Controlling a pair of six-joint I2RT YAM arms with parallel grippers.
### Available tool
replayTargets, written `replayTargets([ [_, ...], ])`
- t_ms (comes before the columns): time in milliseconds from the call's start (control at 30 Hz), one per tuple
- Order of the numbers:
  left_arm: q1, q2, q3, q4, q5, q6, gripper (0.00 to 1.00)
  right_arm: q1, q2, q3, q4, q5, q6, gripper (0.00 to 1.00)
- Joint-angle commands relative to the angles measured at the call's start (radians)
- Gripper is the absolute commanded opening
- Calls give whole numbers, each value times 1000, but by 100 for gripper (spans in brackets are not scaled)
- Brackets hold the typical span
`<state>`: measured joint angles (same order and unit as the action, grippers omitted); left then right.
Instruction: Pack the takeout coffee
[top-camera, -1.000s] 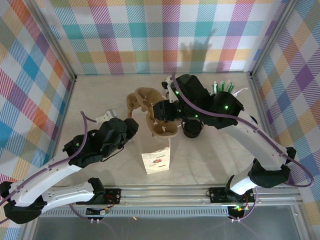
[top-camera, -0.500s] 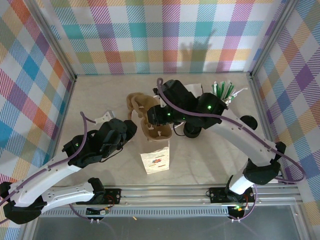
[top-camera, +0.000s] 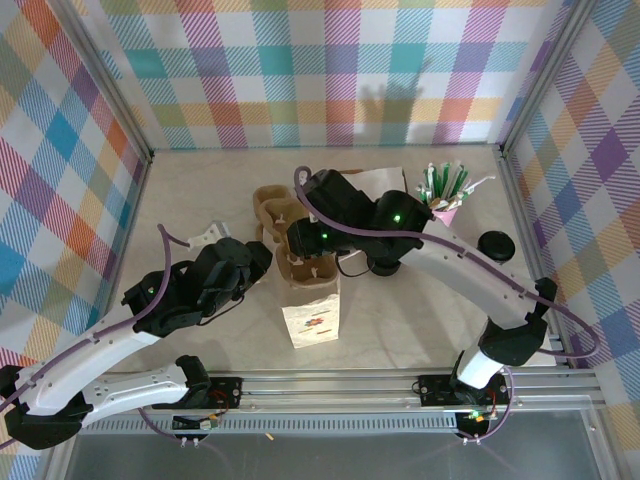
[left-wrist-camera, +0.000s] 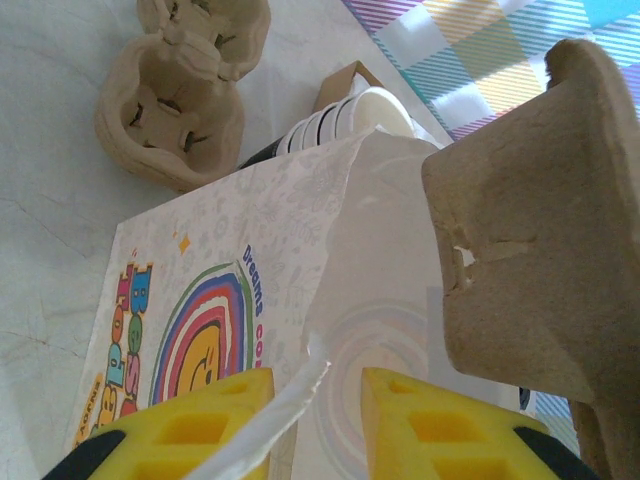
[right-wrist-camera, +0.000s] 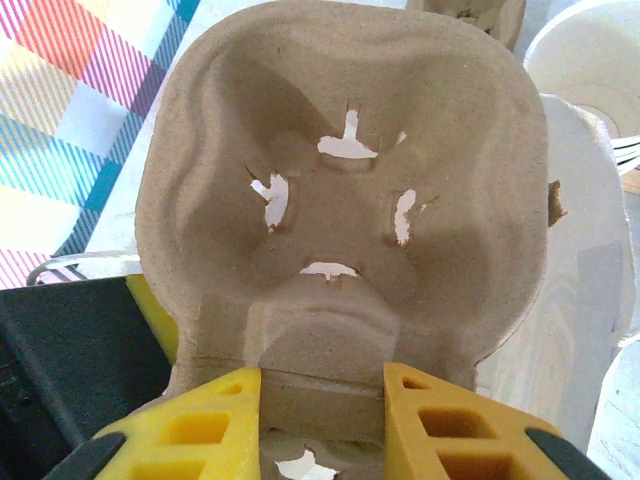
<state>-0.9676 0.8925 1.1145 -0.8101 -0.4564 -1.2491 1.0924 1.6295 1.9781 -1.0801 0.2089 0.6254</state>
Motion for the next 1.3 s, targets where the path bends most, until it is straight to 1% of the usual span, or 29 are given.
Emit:
replayTargets([
  [0, -11, -8, -4, -27, -7, -3, 28, 8, 8, -8, -26, 26, 13, 29],
  [367, -11, -13, -17, -60, -23, -14, 28, 9, 16, -30, -35, 29, 11, 29],
  [900, -11, 19, -9, -44, 10, 14, 22, 9, 36, -33, -30, 27, -7, 29],
  [1267, -11, 7, -15, -52, 29, 12, 20, 9, 55, -27, -35, 24, -17, 29],
])
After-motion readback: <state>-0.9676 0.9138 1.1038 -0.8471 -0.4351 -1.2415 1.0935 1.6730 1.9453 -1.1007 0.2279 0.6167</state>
